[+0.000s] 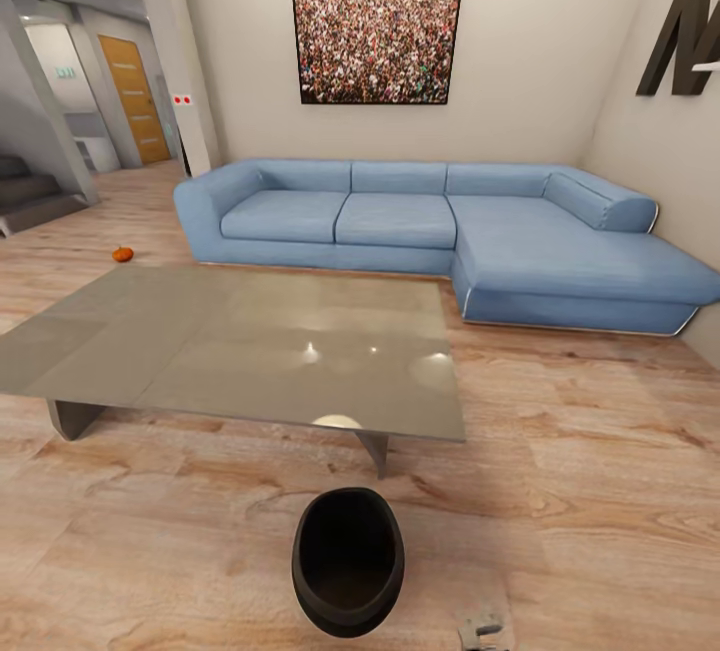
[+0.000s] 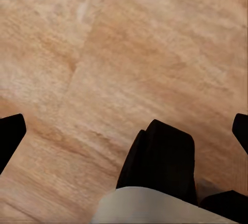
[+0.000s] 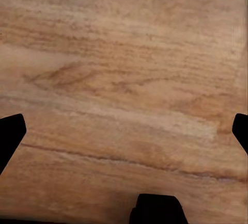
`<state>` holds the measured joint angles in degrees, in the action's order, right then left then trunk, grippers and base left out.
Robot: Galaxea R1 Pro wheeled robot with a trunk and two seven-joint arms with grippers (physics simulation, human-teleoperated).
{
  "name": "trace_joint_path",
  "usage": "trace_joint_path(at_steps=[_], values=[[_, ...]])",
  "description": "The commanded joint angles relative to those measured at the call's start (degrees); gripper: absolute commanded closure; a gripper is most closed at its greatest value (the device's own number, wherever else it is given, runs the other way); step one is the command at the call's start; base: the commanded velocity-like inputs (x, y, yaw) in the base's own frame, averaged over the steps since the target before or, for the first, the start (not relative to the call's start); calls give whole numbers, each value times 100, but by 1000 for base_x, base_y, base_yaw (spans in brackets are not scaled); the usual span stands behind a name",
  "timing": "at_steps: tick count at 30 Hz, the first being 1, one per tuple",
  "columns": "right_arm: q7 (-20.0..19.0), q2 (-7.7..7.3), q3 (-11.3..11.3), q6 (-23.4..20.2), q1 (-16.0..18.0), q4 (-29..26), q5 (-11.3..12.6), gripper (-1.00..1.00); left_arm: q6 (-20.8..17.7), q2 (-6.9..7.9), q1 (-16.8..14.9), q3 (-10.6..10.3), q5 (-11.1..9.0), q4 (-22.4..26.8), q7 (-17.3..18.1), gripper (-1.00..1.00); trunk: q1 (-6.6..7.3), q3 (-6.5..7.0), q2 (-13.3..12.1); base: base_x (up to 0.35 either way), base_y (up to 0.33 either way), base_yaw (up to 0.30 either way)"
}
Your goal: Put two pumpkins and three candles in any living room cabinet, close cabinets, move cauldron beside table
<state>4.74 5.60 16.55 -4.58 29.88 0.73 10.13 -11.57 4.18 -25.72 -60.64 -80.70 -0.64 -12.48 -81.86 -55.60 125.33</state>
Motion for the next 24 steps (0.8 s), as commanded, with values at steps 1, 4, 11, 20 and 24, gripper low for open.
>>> trace_joint_path(at_steps=[1,4,11,20,24], values=[[2,3,3,150,-139,12,-53,-100,72,-19,78,0,1,3,0,-100,23,19,-42,0,0,0],[9,-56,6,695,-442,65,-217,-100,155,-151,168,0,4,19,0,-100,88,73,-162,0,0,0],[-3,71,33,656,-207,56,-311,-100,164,-128,377,11,-18,35,42,-100,88,71,-161,0,0,0],[-8,46,24,654,-150,59,-601,-100,181,-119,445,14,-16,46,41,-100,88,71,-161,0,0,0],[-8,47,24,652,-150,59,-619,-100,181,-119,445,15,-16,51,39,-100,88,71,-161,0,0,0]])
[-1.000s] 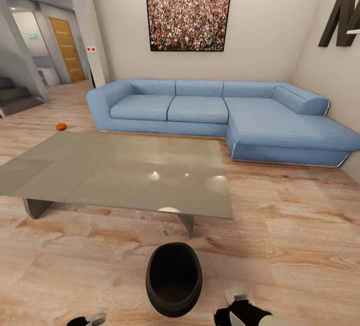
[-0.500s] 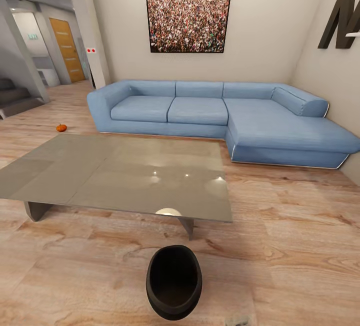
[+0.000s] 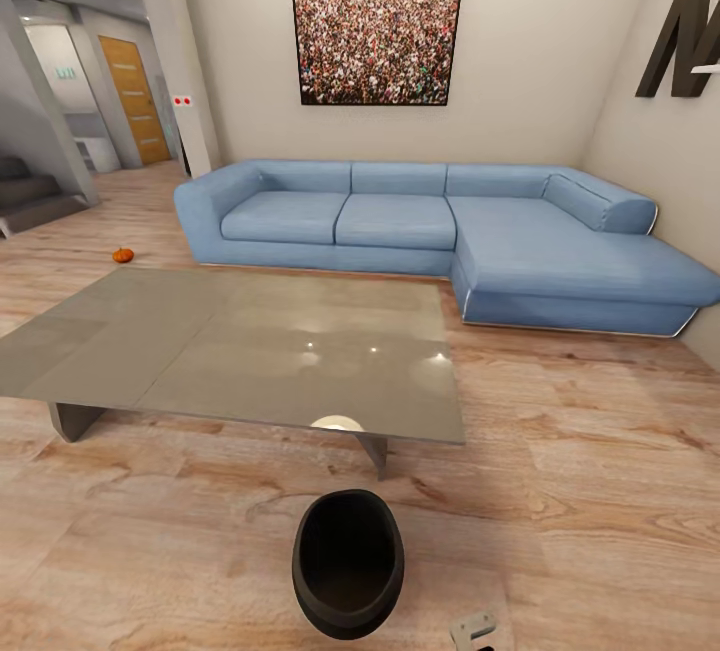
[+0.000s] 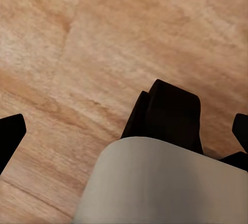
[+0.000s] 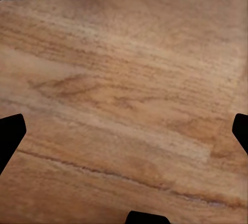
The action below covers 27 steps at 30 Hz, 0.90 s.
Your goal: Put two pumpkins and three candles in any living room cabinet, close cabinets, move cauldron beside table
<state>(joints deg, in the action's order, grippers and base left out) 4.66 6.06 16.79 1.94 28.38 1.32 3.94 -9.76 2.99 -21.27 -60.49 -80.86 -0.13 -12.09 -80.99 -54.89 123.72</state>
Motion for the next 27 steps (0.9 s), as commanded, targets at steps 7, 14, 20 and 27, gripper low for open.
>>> trace_joint_path(at_steps=[7,14,20,27], values=[[-8,3,0,-8,0,0,13,-100,-6,-8,0,2,0,3,-3,-100,0,0,0,0,0,0],[-9,5,0,-9,-5,8,19,-100,-9,-16,0,2,8,4,-1,-100,66,54,-120,0,0,0],[-9,0,0,-9,-7,9,19,-100,-9,-18,0,2,5,8,-1,-100,198,162,-361,0,0,0],[-9,0,0,-9,-8,9,26,-100,-9,-18,0,2,7,36,-2,-100,351,287,-642,0,0,0]])
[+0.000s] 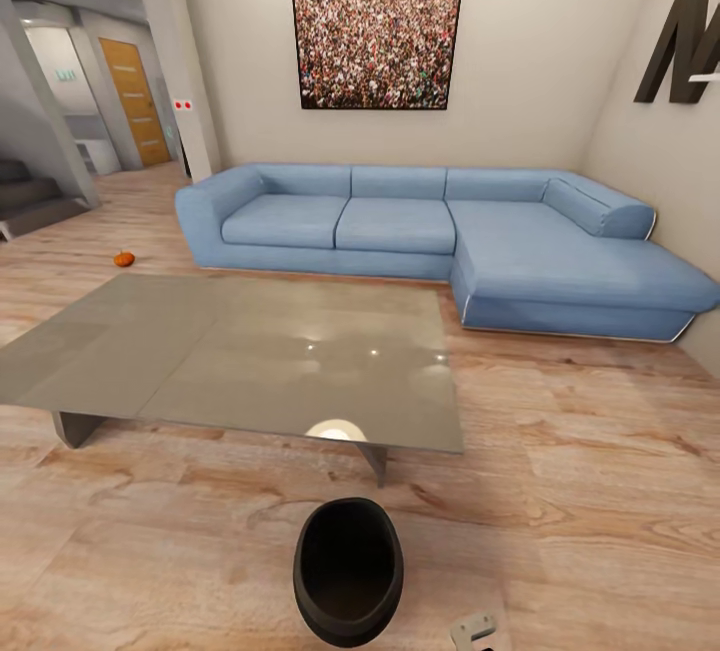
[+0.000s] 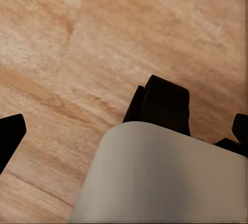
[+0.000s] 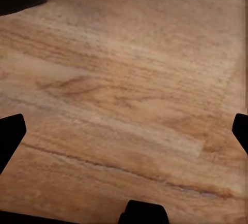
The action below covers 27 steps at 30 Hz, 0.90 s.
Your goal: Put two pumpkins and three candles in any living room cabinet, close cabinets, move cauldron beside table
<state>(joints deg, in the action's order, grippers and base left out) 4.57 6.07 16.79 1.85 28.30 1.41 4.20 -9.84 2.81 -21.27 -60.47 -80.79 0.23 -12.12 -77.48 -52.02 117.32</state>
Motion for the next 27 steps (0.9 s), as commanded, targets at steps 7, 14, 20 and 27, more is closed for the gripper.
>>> trace_joint_path(at_steps=[7,14,20,27], values=[[0,6,0,0,-32,8,2,-100,0,0,0,-3,-4,3,-1,-100,154,126,-282,0,0,0],[17,-8,0,25,-108,17,2,-100,-1,5,7,0,-14,3,4,-100,308,252,-563,0,0,0],[3,-263,0,64,-203,66,28,-100,-5,0,17,0,-16,3,7,-100,440,360,-804,0,0,0],[25,-354,-2,84,-379,143,35,-100,-12,0,18,0,-16,1,-5,-100,594,485,-1084,0,0,0]])
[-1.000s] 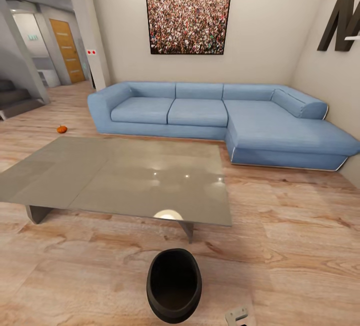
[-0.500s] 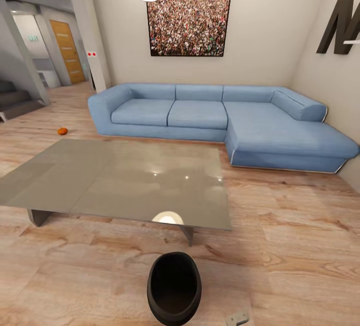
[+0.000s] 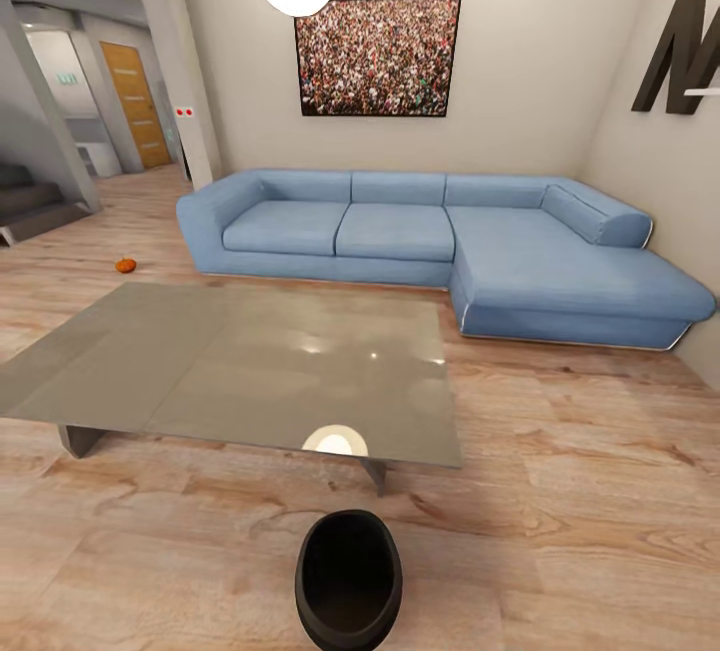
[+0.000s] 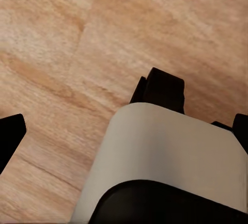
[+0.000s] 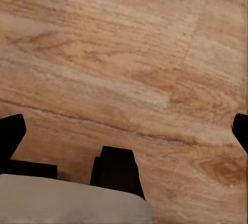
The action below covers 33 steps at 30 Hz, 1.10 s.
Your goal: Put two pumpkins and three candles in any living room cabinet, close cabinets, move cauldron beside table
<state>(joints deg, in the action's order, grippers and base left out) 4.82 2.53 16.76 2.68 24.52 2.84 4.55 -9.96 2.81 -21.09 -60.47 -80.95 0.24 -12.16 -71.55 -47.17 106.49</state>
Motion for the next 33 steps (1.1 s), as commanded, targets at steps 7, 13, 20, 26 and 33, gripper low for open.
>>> trace_joint_path(at_steps=[7,13,20,26,33], values=[[9,-32,-2,159,-42,13,8,-100,-6,-44,0,0,8,-4,-5,-100,154,126,-282,0,0,146],[10,-32,2,179,-88,15,10,-100,-12,-60,0,1,9,-6,-7,-100,286,234,-523,0,0,278],[10,-26,2,180,-97,15,4,-100,-15,-65,0,0,9,-6,-11,-100,440,360,-804,0,0,284],[10,-19,2,180,-97,15,-5,-100,-15,-64,2,0,9,-6,-13,-100,572,467,-1044,0,0,285],[10,-16,3,180,-105,15,-12,-100,-15,-62,5,4,9,-6,-14,-100,725,593,-1325,0,0,285]])
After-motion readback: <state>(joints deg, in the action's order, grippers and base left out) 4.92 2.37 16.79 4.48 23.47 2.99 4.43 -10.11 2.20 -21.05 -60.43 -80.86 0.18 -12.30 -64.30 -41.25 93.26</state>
